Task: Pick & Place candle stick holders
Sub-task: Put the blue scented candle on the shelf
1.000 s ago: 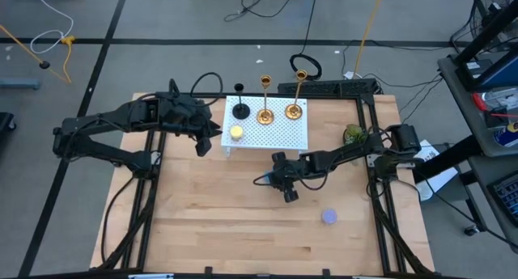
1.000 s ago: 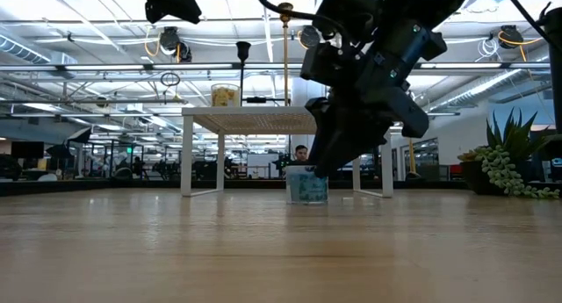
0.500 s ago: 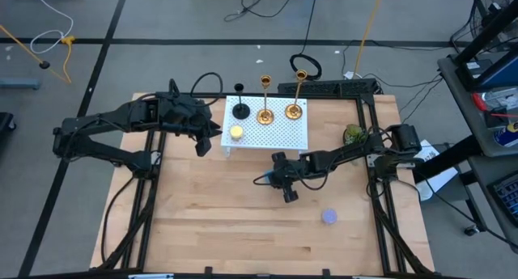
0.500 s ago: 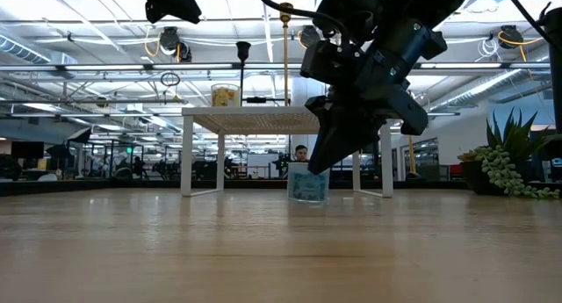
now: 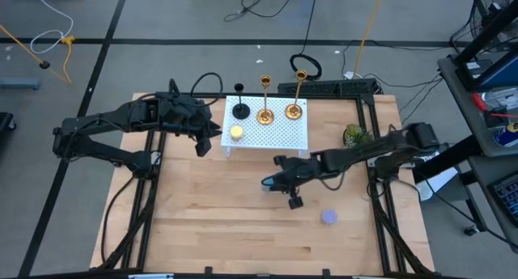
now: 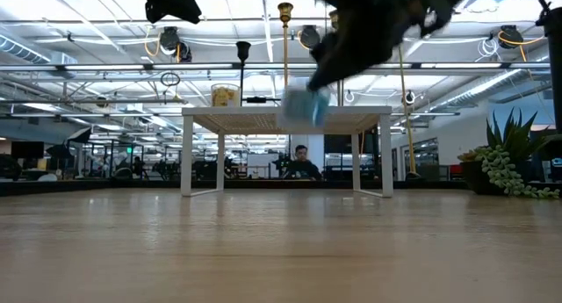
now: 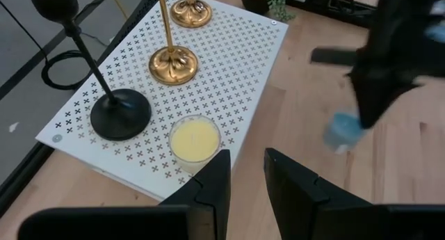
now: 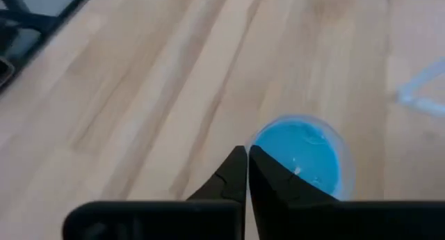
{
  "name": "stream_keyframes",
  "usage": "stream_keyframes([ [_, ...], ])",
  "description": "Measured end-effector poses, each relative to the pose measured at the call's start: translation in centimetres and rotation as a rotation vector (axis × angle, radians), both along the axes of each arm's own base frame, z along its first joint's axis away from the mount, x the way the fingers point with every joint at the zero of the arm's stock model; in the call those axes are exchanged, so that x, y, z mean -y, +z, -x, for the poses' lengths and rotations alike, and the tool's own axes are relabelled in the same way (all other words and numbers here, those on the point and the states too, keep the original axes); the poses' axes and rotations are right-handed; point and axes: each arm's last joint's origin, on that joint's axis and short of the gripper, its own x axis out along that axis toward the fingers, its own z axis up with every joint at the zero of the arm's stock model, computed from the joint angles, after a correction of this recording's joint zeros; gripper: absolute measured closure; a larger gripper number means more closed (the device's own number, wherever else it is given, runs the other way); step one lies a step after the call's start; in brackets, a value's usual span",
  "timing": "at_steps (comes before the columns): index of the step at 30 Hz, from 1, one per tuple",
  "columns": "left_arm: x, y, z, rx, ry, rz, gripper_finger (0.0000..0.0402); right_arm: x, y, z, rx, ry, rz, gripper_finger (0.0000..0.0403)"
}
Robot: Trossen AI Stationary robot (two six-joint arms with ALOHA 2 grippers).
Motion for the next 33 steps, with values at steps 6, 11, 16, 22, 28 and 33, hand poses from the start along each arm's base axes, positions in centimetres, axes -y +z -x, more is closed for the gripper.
stream_keyframes([
  [6, 0.0, 0.0, 0.0, 0.001, 0.001, 0.0, 0.0307, -0.1, 6.4, -0.6, 0.024, 0.032, 0.165, 0.0402],
  [11, 0.0, 0.0, 0.0, 0.001, 0.0, 0.001, 0.0307, 2.7, 10.3, -1.0, 0.003, 0.013, 0.236, 0.0402],
  [16, 0.0, 0.0, 0.0, 0.001, 0.0, 0.001, 0.0307, 6.7, 11.0, -1.0, -0.009, -0.054, 0.282, 0.0402],
  [22, 0.0, 0.0, 0.0, 0.0, -0.001, -0.002, 0.0307, 10.0, 10.2, -1.0, 0.006, -0.059, 0.234, 0.0403],
  [28, 0.0, 0.0, 0.0, -0.002, -0.01, -0.012, 0.0307, 11.3, 8.8, -0.8, -0.006, -0.063, 0.202, 0.0403],
  [33, 0.0, 0.0, 0.0, -0.003, -0.01, -0.013, 0.0307, 11.9, 7.2, -0.9, 0.018, -0.071, 0.217, 0.0403],
])
